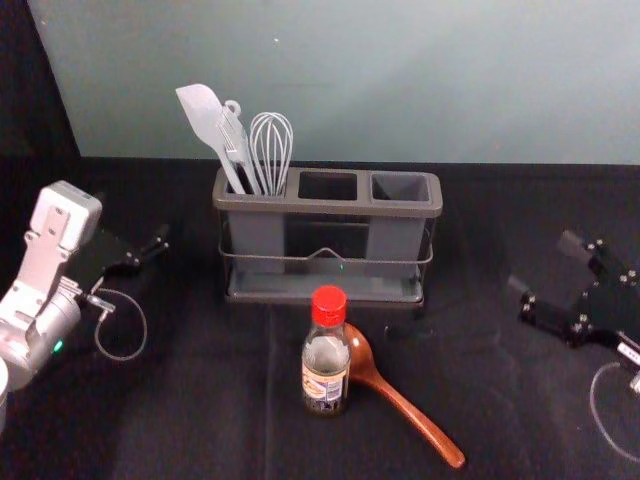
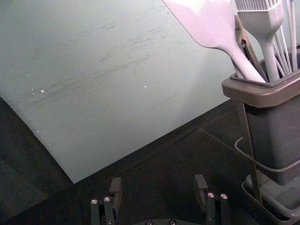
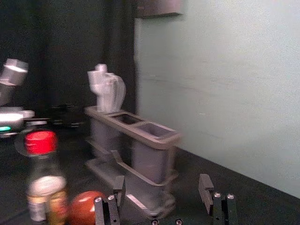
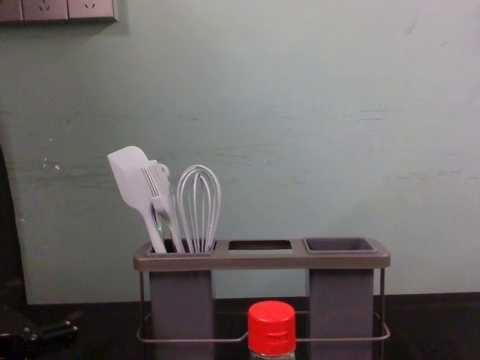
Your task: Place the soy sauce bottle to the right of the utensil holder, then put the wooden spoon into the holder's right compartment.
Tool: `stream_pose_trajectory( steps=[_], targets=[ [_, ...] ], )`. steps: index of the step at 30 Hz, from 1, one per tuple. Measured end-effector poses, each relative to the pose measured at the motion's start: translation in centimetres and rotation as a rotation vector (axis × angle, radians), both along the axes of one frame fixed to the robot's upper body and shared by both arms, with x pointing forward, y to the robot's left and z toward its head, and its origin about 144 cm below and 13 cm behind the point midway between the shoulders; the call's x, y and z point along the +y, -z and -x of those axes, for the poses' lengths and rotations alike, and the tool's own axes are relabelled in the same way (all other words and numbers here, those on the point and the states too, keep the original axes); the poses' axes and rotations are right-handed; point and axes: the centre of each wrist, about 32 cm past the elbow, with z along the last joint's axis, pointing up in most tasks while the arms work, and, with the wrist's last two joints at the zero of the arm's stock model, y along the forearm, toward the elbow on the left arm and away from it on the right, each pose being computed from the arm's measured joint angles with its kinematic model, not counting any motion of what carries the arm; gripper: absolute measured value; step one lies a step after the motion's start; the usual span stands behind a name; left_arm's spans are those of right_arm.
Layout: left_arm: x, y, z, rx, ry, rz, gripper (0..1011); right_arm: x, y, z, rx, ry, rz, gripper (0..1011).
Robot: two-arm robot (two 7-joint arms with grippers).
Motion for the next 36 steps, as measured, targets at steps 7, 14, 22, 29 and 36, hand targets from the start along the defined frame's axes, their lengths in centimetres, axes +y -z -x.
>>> stream_pose_trajectory(
  steps=[7,14,22,29,36],
  targets=[
    [0.0,0.0,0.0,0.0,0.0,0.0,1005,0.6,0.1,0.0,0.038,-0.188,-0.005,1003],
    [0.0,0.0,0.0,0.0,0.0,0.0,1005,2.1,0.3,-0.8,0.099,-0.286,-0.008,1003],
    [0.0,0.0,0.0,0.0,0.0,0.0,1005,4.3,0.0,-2.1,0.126,-0.356,-0.011,1003],
    [0.0,0.0,0.0,0.0,0.0,0.0,1005,6.3,-0.3,-3.1,0.131,-0.403,0.007,1003],
    [0.0,0.0,0.0,0.0,0.0,0.0,1005,8.0,-0.5,-3.7,0.126,-0.437,0.025,1002]
  ],
)
